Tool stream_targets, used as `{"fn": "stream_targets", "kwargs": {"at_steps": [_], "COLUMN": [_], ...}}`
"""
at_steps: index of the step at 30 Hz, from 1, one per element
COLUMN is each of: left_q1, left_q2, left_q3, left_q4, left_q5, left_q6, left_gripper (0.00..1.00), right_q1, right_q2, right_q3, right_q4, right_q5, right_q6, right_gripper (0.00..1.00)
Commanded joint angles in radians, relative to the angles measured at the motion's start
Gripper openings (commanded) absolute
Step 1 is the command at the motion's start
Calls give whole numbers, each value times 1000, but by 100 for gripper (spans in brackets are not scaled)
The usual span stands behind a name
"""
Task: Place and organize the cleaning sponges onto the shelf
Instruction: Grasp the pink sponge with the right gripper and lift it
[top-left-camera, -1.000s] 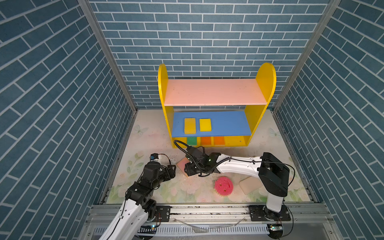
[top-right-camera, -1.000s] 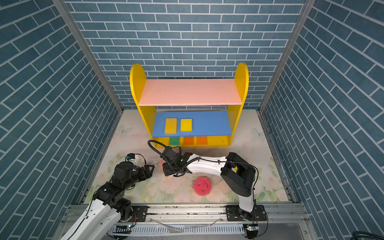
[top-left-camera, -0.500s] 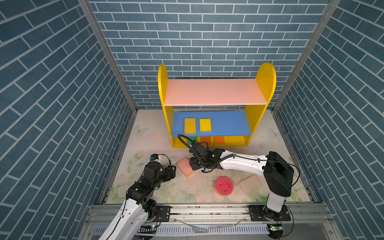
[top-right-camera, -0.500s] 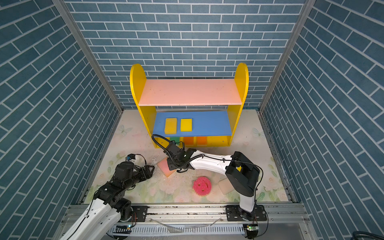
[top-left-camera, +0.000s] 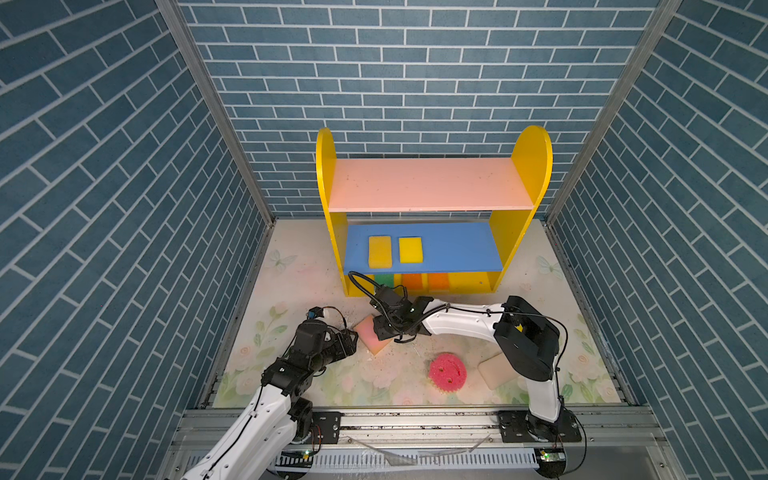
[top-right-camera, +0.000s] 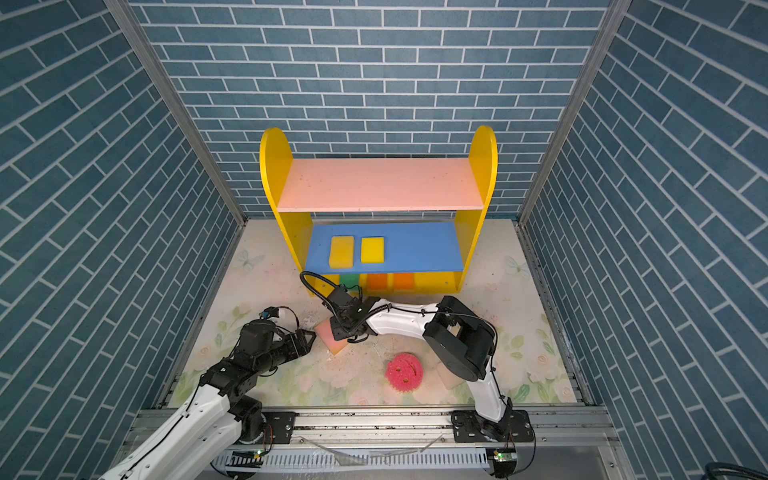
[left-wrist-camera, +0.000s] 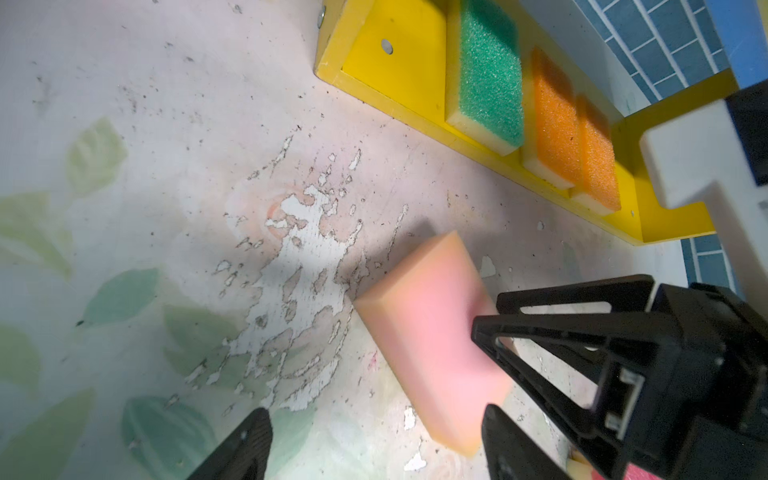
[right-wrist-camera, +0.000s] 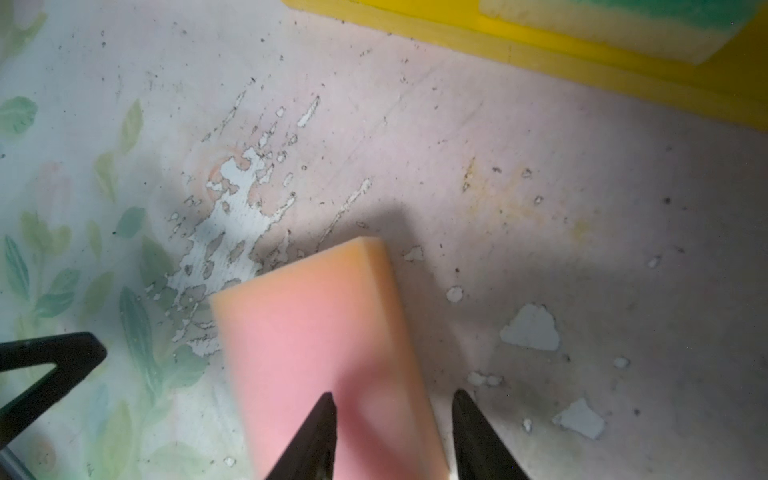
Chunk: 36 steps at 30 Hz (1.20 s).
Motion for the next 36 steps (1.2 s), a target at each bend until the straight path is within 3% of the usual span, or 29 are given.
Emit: {"fn": "stream_targets", "kwargs": {"at_steps": [1, 10, 19, 36], "left_q1": [0, 2, 4, 6], "left_q2": [21, 2, -56, -50], "left_q3": [-16, -9, -10, 42], "left_q4": [62, 14, -44, -95], "left_q5": [20, 4, -46, -93], "left_q6": [6, 45, 33, 28], "left_gripper": [81, 81, 82, 82], "right_q1": [-2, -3, -4, -71], "right_q2": [-11, 31, -20, -414], "right_q3": [-69, 29, 43, -122], "right_q4": [82, 24, -55, -147], "right_q5": [-58, -73, -46, 247], "right_q6": [52, 24, -44, -164], "right_gripper": [42, 0, 0, 0]}}
